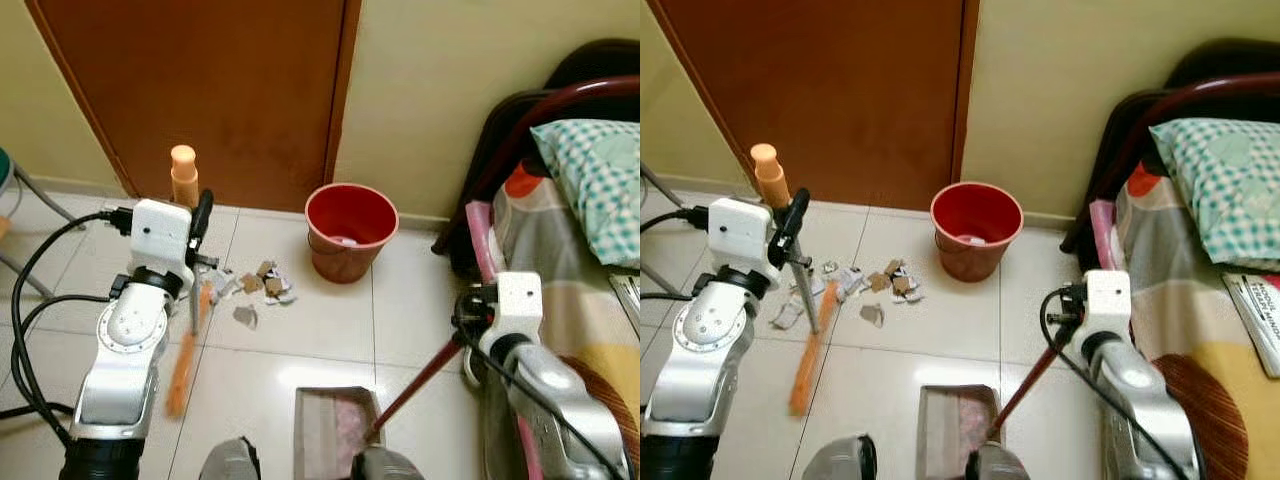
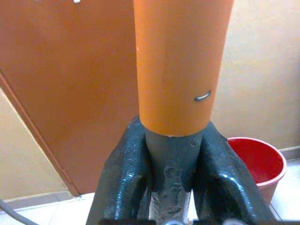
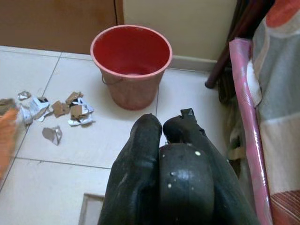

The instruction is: Sweep floor

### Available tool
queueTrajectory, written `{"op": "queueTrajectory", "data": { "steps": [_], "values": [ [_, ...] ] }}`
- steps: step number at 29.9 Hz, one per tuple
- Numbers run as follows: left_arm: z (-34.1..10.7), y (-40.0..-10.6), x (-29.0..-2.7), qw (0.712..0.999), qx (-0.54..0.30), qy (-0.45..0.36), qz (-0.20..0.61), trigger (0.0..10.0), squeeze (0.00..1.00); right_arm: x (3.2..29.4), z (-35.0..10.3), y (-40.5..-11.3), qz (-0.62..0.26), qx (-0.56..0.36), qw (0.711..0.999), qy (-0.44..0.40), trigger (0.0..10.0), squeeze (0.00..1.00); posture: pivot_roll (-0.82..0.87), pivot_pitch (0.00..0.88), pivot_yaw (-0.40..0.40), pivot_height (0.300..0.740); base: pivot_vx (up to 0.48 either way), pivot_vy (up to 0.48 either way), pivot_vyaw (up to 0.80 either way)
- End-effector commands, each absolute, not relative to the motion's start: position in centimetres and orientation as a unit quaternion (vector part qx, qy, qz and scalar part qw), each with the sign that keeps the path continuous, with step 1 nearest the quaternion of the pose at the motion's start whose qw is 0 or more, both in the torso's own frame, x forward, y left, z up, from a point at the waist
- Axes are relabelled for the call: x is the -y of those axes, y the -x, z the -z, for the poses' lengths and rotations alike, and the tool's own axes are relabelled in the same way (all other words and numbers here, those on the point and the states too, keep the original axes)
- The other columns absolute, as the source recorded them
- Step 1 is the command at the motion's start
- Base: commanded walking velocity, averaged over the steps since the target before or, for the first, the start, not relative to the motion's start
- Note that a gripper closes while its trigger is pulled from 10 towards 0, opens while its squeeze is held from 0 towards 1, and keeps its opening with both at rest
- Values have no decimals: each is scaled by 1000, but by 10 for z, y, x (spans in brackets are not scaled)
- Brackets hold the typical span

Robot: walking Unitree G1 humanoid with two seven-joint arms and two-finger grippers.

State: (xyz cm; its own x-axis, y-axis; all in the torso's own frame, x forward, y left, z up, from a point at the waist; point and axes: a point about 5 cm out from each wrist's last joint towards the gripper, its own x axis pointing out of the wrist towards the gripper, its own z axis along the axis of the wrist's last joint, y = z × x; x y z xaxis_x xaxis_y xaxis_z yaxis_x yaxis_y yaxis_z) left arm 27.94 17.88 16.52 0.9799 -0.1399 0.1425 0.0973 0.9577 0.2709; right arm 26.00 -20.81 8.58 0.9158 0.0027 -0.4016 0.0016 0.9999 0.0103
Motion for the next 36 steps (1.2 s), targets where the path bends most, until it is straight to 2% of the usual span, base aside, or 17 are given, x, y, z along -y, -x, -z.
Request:
{"op": "queueTrajectory", "data": {
  "steps": [1,2,7,12,13,19,24,30,35,36],
  "values": [
    [-180,-280,-180,982,115,-141,50,10000,0,212,-81,-265,30,-208,978,17,9451,0,39,108,-37,740,0,0,0],
    [-180,-280,-181,982,114,-140,49,10000,0,211,-81,-267,30,-206,978,17,10000,0,39,108,-37,740,0,0,0],
    [-174,-278,-179,984,106,-134,49,10000,0,199,-69,-272,63,-199,978,4,10000,0,52,104,-28,740,0,0,0],
    [-173,-280,-180,984,105,-137,49,10000,0,197,-72,-279,104,-160,981,-31,10000,0,45,105,-21,740,0,0,0],
    [-169,-283,-184,984,102,-141,45,10000,0,194,-78,-285,112,-125,985,-43,10000,0,40,102,-22,740,0,0,0],
    [-161,-295,-180,985,95,-138,48,10000,0,190,-81,-292,113,-92,988,-43,10000,0,44,100,-41,740,0,0,0],
    [-151,-318,-156,981,87,-147,90,10000,0,193,-81,-301,143,-73,987,-25,10000,0,39,96,-47,740,0,0,0],
    [-144,-327,-137,975,78,-156,136,10000,0,194,-82,-306,149,-66,986,-19,10000,0,24,99,-33,740,0,0,0],
    [-116,-326,-107,945,29,-198,259,10000,0,189,-77,-309,154,-65,986,-15,10000,0,17,104,-24,740,0,0,0],
    [-116,-326,-107,945,29,-198,259,10000,0,189,-77,-309,154,-65,986,-15,10000,0,17,104,-24,740,0,0,0]
  ]
}}
